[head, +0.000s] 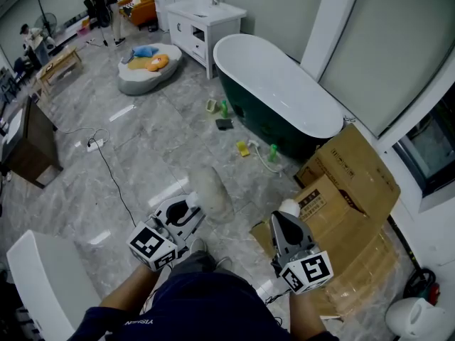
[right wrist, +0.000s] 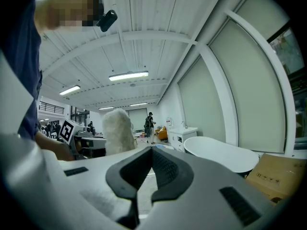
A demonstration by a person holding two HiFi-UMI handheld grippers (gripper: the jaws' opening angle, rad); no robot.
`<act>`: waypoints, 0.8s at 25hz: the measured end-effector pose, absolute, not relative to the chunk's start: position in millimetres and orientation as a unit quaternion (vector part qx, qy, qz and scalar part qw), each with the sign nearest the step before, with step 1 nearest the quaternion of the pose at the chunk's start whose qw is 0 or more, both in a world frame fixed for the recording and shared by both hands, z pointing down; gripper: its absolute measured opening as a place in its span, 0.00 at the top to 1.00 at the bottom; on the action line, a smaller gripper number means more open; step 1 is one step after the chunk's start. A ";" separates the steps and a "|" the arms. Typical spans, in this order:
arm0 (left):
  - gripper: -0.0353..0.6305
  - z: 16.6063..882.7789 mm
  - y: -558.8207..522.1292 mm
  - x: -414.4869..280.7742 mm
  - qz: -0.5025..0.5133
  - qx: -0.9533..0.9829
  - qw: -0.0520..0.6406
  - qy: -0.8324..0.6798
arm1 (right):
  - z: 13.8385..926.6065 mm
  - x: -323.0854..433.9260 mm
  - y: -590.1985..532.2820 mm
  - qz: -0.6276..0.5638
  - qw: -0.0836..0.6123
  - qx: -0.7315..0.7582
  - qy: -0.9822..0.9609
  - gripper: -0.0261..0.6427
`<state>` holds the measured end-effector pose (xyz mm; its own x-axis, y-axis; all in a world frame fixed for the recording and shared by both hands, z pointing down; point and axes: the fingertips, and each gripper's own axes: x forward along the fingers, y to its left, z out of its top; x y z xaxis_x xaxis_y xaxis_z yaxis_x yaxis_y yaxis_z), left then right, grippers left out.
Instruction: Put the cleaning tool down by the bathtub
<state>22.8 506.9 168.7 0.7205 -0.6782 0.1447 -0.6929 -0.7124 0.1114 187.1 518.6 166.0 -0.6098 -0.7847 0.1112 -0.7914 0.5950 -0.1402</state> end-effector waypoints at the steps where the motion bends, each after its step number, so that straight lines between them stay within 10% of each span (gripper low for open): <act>1: 0.78 169.1 505.5 23.5 0.046 0.924 0.079 -0.370 | 166.8 187.7 517.6 0.088 0.019 0.442 -0.893 0.95; 20: 0.78 181.8 430.4 24.2 0.040 0.923 0.086 -0.373 | 181.4 191.0 446.9 0.096 0.028 0.442 -0.891 0.95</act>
